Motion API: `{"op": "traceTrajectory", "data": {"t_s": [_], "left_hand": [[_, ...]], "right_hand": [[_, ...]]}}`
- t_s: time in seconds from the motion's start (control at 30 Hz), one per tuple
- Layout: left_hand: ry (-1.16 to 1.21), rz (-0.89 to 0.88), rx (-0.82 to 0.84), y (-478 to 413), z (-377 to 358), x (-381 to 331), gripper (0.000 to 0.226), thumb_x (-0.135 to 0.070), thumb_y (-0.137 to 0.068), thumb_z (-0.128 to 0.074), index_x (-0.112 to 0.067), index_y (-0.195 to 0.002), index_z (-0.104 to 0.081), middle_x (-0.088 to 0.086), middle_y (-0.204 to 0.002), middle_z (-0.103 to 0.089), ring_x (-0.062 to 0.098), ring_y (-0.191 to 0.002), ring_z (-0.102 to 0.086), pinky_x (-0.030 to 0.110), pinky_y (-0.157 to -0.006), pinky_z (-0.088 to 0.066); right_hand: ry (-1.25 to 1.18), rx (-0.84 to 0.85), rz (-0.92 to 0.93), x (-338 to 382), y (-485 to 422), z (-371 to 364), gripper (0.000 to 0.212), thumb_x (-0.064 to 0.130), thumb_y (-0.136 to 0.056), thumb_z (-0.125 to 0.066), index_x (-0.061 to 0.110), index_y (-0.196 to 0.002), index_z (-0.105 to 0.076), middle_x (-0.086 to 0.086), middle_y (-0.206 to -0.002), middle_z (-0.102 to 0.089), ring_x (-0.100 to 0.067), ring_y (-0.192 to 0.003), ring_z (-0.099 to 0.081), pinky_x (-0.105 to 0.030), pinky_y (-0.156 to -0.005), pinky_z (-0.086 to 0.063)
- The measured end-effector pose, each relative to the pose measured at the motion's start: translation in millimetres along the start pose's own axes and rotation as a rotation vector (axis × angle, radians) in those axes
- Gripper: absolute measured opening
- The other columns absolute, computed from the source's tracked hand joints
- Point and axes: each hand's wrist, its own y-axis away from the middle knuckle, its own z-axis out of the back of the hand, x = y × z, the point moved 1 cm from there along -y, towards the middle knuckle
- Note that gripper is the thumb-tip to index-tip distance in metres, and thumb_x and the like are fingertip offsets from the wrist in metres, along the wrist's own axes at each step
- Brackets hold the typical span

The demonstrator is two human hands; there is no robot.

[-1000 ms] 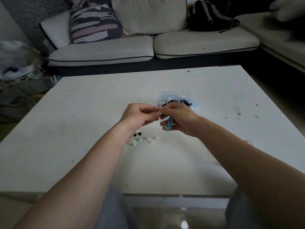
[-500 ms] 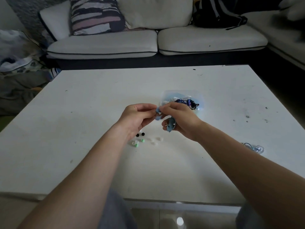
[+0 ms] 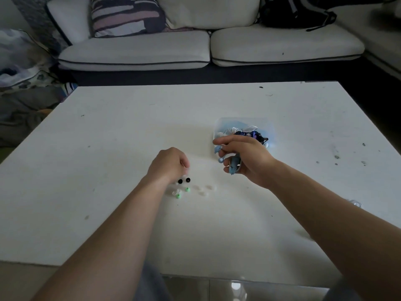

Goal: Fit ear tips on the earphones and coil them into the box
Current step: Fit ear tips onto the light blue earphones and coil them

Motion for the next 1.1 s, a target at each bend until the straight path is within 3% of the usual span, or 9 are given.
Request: {"op": "traceTrajectory", "data": {"t_s": [0.1, 0.23, 0.37, 0.47, 0.53, 0.77, 0.97, 1.1], "left_hand": [[-0.024, 0.007, 0.015, -3.8, -6.7, 3.2, 0.02, -0.006, -0.075, -0.067, -0.025, -0.076, -0.071, -0.01, -0.077, -0.07, 0.013, -0.071, -0.069, 0.032, -0.076, -0.059], [-0.006, 0.032, 0.012, -5.7, -11.0, 6.3, 0.024, -0.001, -0.077, -0.064, -0.024, -0.081, -0.068, -0.006, -0.081, -0.069, 0.013, -0.065, -0.067, 0.031, -0.075, -0.059], [0.057, 0.006, -0.043, -3.3, -5.0, -4.3, 0.025, -0.003, -0.082, -0.056, -0.023, -0.084, -0.072, -0.006, -0.089, -0.07, 0.014, -0.079, -0.067, 0.026, -0.071, -0.056], [0.319, -0.106, -0.066, 6.2, 6.6, -23.4, 0.019, -0.009, -0.091, -0.062, -0.024, -0.091, -0.074, -0.009, -0.086, -0.069, 0.006, -0.077, -0.064, 0.017, -0.069, -0.048], [0.531, -0.159, -0.049, 16.9, 15.8, -34.1, 0.016, -0.009, -0.092, -0.064, -0.022, -0.091, -0.074, -0.005, -0.08, -0.07, 0.008, -0.072, -0.064, 0.02, -0.07, -0.053], [1.091, -0.096, 0.096, 42.4, 28.3, -43.7, 0.01, -0.003, -0.093, -0.064, -0.007, -0.099, -0.069, 0.009, -0.09, -0.076, 0.017, -0.082, -0.071, 0.022, -0.075, -0.055], [1.192, -0.08, 0.152, 49.0, 30.7, -47.9, 0.011, -0.002, -0.097, -0.057, -0.004, -0.104, -0.065, 0.013, -0.095, -0.076, 0.019, -0.089, -0.074, 0.022, -0.076, -0.058], [1.24, -0.056, 0.176, 49.7, 32.4, -50.3, 0.011, -0.005, -0.098, -0.056, -0.008, -0.099, -0.066, 0.008, -0.093, -0.076, 0.017, -0.086, -0.074, 0.021, -0.074, -0.058]], "right_hand": [[-0.007, 0.043, -0.03, -0.5, 0.2, -2.7, 0.033, -0.001, -0.093, -0.048, 0.012, -0.103, -0.076, 0.001, -0.074, -0.066, -0.015, -0.062, -0.061, -0.031, -0.062, -0.052], [-0.085, 0.065, -0.045, -0.9, -0.5, -6.3, 0.028, 0.0, -0.093, -0.05, 0.008, -0.1, -0.076, -0.006, -0.087, -0.065, -0.021, -0.073, -0.064, -0.034, -0.065, -0.054], [-0.07, 0.068, -0.028, -0.7, 0.8, -6.0, 0.016, 0.008, -0.095, -0.06, 0.005, -0.106, -0.071, -0.008, -0.084, -0.062, -0.021, -0.07, -0.066, -0.033, -0.064, -0.055], [-0.04, 0.046, -0.012, 1.4, 0.8, -4.3, 0.013, 0.014, -0.096, -0.063, 0.006, -0.103, -0.07, -0.006, -0.077, -0.063, -0.02, -0.064, -0.064, -0.034, -0.064, -0.055], [-0.022, 0.04, 0.015, 4.2, 1.2, -4.0, 0.012, 0.013, -0.097, -0.061, 0.007, -0.102, -0.07, -0.006, -0.076, -0.065, -0.017, -0.061, -0.063, -0.034, -0.064, -0.054], [-0.013, 0.029, 0.111, 10.3, 6.0, -8.1, 0.01, 0.006, -0.096, -0.06, 0.006, -0.095, -0.07, -0.009, -0.085, -0.072, -0.017, -0.064, -0.061, -0.032, -0.065, -0.054], [-0.025, 0.041, 0.153, 11.2, 13.6, -16.0, 0.012, 0.005, -0.096, -0.059, -0.003, -0.102, -0.065, -0.017, -0.091, -0.075, -0.02, -0.066, -0.06, -0.031, -0.061, -0.053], [-0.041, 0.009, 0.179, 13.0, 16.5, -18.1, 0.005, 0.006, -0.096, -0.061, 0.003, -0.095, -0.066, -0.016, -0.09, -0.073, -0.02, -0.064, -0.06, -0.032, -0.06, -0.054]]}}
